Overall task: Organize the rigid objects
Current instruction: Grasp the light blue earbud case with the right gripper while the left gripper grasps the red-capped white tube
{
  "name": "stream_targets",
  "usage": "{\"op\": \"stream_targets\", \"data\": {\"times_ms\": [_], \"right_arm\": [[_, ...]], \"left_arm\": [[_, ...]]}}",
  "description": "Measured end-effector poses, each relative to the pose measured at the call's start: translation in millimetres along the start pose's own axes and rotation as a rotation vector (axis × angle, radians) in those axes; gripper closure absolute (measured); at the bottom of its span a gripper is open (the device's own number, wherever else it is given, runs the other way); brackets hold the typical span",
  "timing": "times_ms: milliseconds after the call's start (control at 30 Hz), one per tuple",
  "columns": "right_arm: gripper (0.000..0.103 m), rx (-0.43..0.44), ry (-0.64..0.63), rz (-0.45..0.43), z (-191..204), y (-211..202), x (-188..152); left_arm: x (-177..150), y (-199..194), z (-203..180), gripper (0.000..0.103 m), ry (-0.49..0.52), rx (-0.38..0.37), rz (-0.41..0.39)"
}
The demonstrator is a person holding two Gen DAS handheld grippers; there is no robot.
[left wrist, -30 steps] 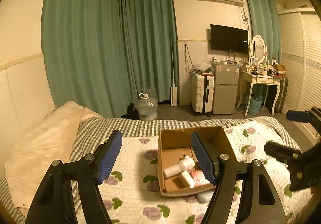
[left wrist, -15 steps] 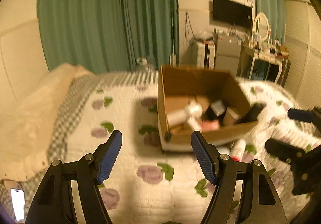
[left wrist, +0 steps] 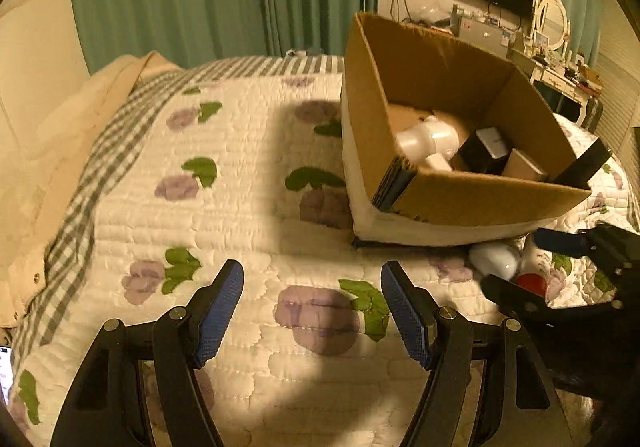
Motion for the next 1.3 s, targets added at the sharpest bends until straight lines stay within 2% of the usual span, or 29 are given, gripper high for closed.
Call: {"op": "stream_targets", "data": {"times_ms": [333, 367, 400, 433, 700, 867, 1067, 1300], "right_arm": [[0.034, -0.005, 0.016, 0.071, 2, 37, -1], [0.036, 0.002, 0.027, 0.071, 1, 38, -1], [0.046, 0.014, 0.046, 0.068, -1, 37, -1], [0.054, 0.023, 0.054, 0.061, -3, 35, -1], [0.054, 0.013, 0.078, -0.009, -10, -11, -18], [0.054, -0.006, 0.116, -0.052, -34, -54, -33], [0.054, -0.088, 0.193, -0.083, -78, -85, -47], [0.054, -0.159, 0.285, -0.036, -118, -75, -54]], "left_arm": [[-1, 0, -3, 0.029, 0.006, 0.003, 0.002], [-2, 0, -4, 0.029, 0.012, 0.005, 0.001], [-1, -1, -4, 0.029, 0.015, 0.006, 0.000], [-2, -1, -5, 0.029, 0.020, 0.008, -0.003], [-1, -7, -8, 0.029, 0.035, 0.011, -0.015], [0, -17, -16, 0.029, 0.048, -0.013, -0.027], [4, -21, -51, 0.029, 0.091, -0.073, -0.024], [1, 1, -113, 0.029, 0.176, -0.174, 0.025]]}}
Point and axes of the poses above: each gripper's, at about its wrist camera, not at the fingertips, and y roughly the way its jaws point, z to its left, x to its top, the point moved 3 cm from there along y, roughly the way its jaws point, and after that the axes turned 13 degrees about -x, right-handed, at the moved point
